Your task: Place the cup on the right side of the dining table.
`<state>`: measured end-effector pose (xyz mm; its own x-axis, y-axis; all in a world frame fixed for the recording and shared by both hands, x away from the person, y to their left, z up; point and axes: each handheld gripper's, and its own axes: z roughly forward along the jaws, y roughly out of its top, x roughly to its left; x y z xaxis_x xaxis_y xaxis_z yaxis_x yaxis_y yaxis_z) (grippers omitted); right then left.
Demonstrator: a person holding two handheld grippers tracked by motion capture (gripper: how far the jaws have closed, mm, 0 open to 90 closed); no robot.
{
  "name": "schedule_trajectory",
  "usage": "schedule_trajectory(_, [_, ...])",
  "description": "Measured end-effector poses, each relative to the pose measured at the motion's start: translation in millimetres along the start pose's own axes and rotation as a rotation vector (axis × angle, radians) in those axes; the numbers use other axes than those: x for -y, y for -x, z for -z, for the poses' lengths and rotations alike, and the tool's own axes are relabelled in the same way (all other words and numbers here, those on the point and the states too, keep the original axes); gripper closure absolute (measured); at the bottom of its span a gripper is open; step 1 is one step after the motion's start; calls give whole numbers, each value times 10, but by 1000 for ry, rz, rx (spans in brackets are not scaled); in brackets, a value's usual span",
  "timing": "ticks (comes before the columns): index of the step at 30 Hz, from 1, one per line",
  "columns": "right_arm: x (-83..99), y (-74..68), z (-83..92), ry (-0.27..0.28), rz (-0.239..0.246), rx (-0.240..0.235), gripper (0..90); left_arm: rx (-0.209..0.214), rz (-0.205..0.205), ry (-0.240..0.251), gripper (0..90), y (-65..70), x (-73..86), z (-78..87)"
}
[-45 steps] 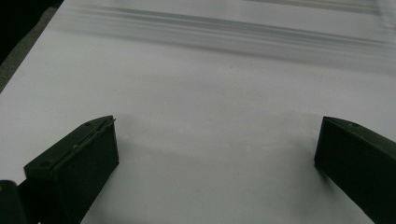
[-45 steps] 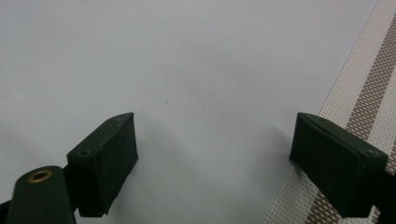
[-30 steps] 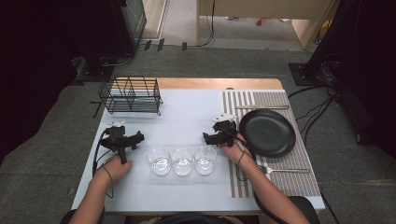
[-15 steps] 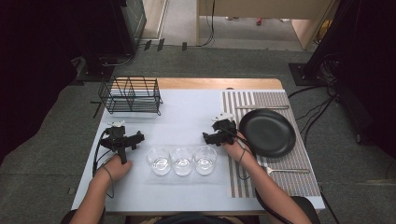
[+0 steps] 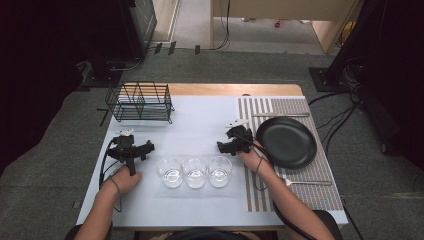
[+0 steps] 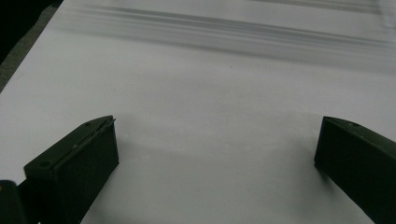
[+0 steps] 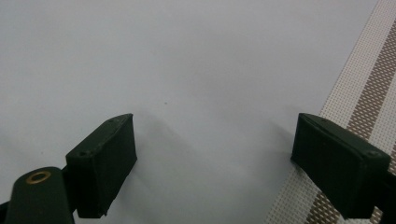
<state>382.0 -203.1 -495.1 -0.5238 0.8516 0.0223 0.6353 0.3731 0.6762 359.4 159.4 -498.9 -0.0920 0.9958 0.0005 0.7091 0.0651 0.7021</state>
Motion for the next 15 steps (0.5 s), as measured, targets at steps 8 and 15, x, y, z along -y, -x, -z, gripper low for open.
schedule_trajectory(8, [-29,1,20,-24,-26,-21,142,0,0,0,0,0,0,0])
schedule_trajectory(15, [-37,10,37,-33,-45,-44,143,0,0,0,0,0,0,0])
